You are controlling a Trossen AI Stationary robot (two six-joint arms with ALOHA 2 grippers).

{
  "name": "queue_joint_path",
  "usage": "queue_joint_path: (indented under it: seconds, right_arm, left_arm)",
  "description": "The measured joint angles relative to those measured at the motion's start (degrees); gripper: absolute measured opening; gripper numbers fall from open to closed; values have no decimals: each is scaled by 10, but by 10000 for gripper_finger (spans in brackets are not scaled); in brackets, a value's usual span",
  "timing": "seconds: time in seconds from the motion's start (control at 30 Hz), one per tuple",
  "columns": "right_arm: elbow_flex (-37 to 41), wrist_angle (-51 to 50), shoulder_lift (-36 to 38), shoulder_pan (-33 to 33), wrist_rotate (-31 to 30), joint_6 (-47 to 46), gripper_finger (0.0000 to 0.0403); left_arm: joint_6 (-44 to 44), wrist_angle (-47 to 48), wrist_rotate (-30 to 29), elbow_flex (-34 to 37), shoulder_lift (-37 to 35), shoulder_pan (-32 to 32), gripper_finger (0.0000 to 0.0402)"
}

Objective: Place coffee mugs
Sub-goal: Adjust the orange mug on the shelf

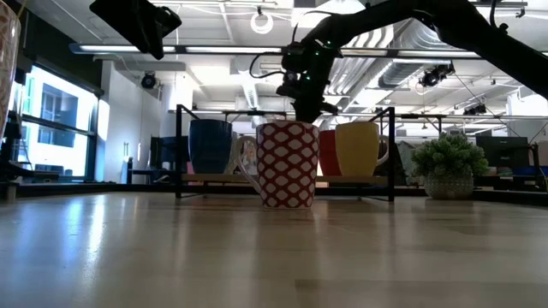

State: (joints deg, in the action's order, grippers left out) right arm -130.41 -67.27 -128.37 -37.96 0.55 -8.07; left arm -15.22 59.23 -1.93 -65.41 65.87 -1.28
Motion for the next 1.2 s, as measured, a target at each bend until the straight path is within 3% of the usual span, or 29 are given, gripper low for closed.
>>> queue_joint_path:
  seconds: [1.2]
  right_arm:
    - [-11,-48,-40,-8,-7,55,0]
  left_arm:
    - [17,12,-2,0,0,0,120]
